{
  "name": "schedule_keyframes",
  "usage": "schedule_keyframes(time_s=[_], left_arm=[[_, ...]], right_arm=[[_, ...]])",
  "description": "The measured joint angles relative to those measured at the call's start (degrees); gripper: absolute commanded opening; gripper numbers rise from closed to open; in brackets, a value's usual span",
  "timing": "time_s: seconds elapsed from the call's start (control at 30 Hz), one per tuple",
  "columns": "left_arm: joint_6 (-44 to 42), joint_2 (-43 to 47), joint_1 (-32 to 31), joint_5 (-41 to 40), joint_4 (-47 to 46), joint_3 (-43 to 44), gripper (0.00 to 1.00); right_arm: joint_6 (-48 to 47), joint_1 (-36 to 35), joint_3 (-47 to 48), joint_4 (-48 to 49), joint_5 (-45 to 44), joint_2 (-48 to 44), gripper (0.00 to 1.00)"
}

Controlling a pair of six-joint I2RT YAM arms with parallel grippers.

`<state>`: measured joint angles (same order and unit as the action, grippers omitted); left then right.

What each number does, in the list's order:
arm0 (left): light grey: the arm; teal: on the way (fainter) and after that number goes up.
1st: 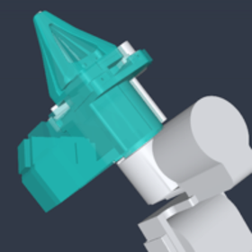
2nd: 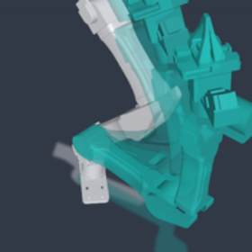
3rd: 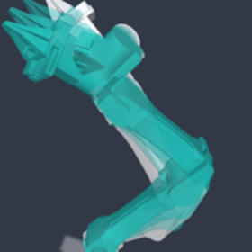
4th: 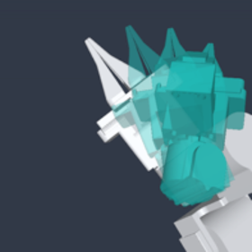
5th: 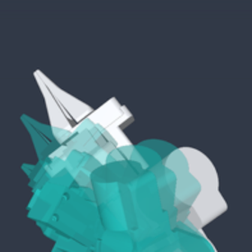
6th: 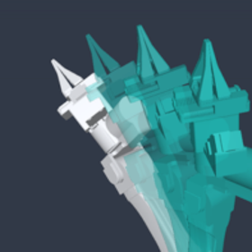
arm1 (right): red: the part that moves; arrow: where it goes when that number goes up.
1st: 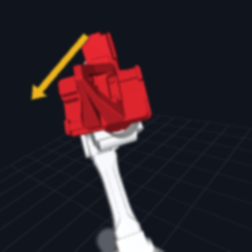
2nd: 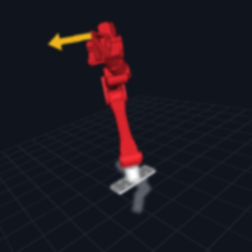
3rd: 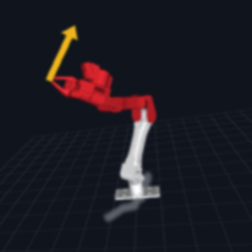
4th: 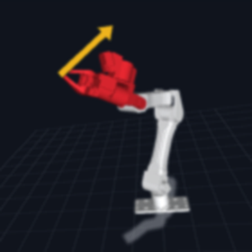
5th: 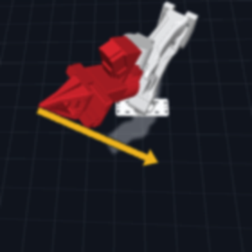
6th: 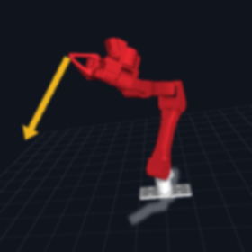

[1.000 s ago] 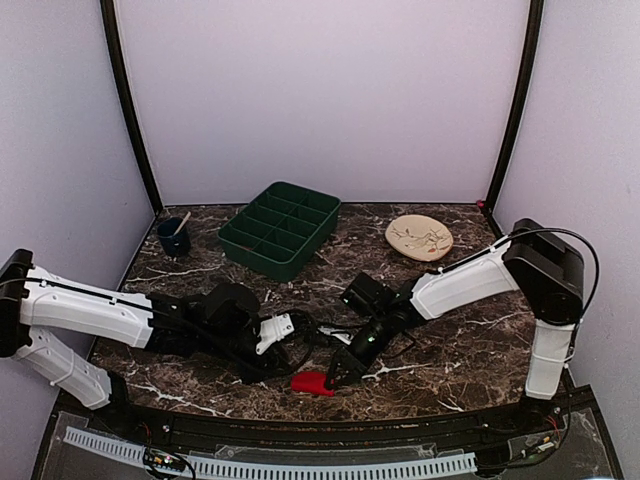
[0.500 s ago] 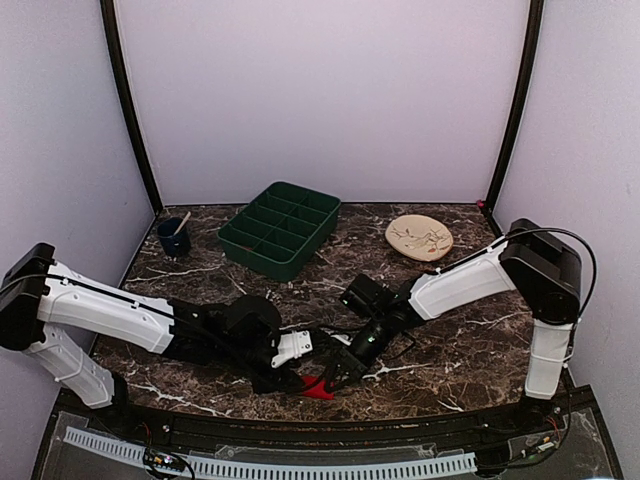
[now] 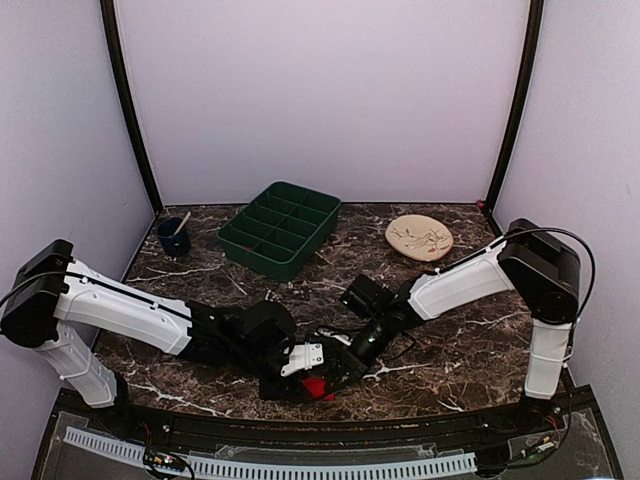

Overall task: Roll the socks
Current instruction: Pick up the sock from the center of the board.

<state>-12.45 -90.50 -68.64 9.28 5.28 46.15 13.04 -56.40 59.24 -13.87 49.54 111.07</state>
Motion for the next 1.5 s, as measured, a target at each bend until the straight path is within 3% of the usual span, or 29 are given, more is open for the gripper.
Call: schedule_keyframes(time_s=[0.57, 1.03, 1.3, 1.5], left_arm=[[-2.7, -5.2, -1.6, 0.3, 1.3, 3.2, 0.42], [-5.4, -8.3, -5.0, -7.2, 1.2, 4.8, 0.40], [-6.1, -9.6, -5.5, -8.9, 1.0, 6.0, 0.21], [-6.5, -10.3, -5.5, -8.5, 1.7, 7.1, 0.10]], right_arm=[[0.0, 0.2, 0.0, -0.3, 1.3, 0.9, 0.03], [0.0, 0.6, 0.0, -0.4, 3.8, 1.9, 0.03], [-0.1, 0.7, 0.0, -0.9, 4.7, 2.1, 0.05], [0.1, 1.2, 0.0, -1.3, 5.3, 2.2, 0.24]])
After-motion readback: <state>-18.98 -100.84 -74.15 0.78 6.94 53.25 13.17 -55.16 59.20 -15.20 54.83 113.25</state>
